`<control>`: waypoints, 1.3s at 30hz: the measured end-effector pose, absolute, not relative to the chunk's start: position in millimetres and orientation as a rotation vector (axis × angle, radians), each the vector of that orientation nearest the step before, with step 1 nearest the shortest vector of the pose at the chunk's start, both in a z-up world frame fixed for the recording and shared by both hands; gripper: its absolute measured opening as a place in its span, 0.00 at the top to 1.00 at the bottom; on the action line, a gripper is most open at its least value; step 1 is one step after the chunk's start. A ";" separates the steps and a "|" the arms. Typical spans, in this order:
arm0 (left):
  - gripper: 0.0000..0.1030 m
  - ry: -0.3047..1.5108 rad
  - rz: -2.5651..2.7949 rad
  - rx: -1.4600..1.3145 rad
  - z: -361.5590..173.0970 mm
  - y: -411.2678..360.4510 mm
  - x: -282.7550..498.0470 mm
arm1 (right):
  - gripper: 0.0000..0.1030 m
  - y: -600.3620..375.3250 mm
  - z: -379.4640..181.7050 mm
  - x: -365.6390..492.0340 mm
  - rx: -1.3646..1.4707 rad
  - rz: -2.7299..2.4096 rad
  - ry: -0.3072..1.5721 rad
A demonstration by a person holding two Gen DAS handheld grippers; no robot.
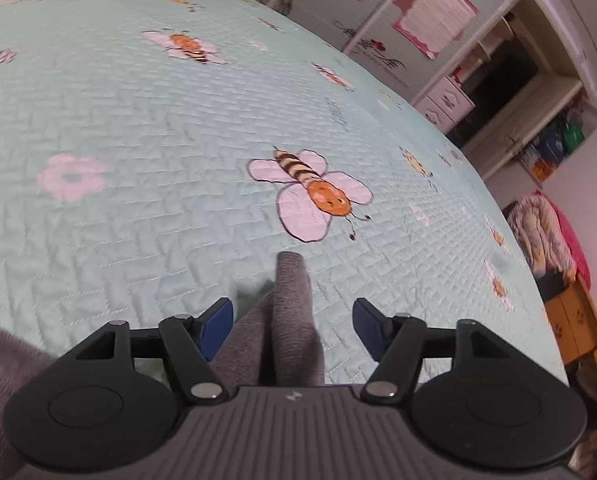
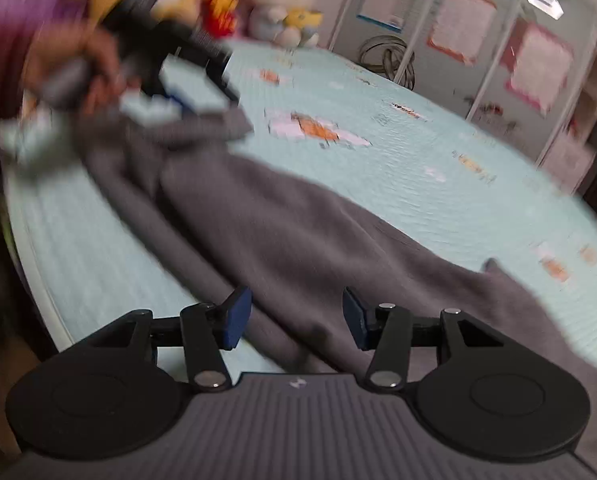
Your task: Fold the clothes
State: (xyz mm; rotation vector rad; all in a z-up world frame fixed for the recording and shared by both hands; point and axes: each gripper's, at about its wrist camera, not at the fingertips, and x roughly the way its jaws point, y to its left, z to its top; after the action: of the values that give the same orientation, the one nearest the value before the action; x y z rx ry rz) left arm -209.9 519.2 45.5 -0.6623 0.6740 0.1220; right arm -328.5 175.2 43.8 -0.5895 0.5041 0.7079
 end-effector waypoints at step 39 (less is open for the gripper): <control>0.97 0.413 0.487 -0.988 29.6 535.3 -413.8 | 0.98 161.4 -2.0 -337.2 -1.153 0.636 0.347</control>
State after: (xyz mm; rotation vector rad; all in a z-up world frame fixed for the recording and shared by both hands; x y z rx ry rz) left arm -413.8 535.3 29.6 -0.9876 0.4127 0.4872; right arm -337.2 161.4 -2.0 -1.1533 0.3472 0.6356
